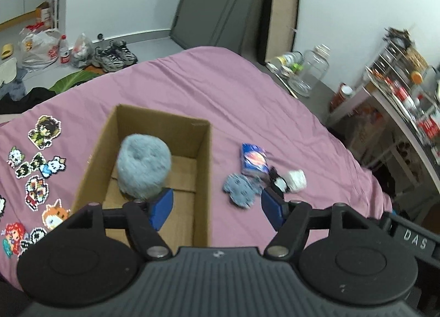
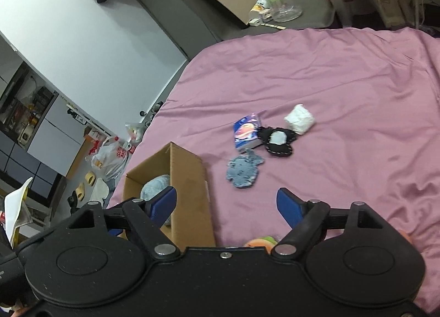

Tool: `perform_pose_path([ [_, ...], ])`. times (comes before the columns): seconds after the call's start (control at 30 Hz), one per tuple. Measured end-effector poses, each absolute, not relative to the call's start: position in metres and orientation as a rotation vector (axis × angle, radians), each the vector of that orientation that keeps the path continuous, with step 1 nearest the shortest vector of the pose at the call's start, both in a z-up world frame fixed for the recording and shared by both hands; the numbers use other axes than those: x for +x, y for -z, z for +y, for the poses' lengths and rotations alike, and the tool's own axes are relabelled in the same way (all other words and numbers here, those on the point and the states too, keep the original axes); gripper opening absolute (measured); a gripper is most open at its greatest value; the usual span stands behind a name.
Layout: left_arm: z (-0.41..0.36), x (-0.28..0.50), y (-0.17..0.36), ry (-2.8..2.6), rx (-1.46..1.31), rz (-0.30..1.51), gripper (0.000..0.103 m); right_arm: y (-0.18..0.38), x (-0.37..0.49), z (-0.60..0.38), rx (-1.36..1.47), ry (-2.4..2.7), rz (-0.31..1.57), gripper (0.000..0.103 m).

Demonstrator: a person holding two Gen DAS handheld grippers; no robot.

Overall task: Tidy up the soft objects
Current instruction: 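Open the left gripper to drop the grey plush into the box, then grasp the hamburger plush with the left gripper while the right grasps the foam bag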

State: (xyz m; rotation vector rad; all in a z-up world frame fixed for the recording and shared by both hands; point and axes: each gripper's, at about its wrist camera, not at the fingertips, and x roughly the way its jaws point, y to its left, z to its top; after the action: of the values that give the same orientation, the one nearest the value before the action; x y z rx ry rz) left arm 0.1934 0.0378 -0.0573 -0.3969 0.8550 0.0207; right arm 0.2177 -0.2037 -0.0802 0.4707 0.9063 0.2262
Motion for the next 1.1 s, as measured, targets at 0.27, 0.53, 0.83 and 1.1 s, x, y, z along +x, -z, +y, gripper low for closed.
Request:
perform_pose_path([
  [0.27,0.012,0.173,0.060,-0.051,-0.376,0.879,0.069,0.097,0.201,-0.231,0.489,-0.232,0.940,0.079],
  [0.53,-0.028,0.167,0.075,-0.061,-0.321,0.920,0.069,0.129,0.195,-0.253,0.524,-0.237,0.991,0.079],
  [0.83,-0.056,0.168,0.098,-0.094,-0.277,0.969,0.068,0.159,0.198,-0.270,0.589,-0.239,1.052,0.079],
  [1.1,-0.051,0.168,0.120,-0.165,-0.301,0.993,0.064,0.188,0.201,-0.270,0.645,-0.239,1.141,0.076],
])
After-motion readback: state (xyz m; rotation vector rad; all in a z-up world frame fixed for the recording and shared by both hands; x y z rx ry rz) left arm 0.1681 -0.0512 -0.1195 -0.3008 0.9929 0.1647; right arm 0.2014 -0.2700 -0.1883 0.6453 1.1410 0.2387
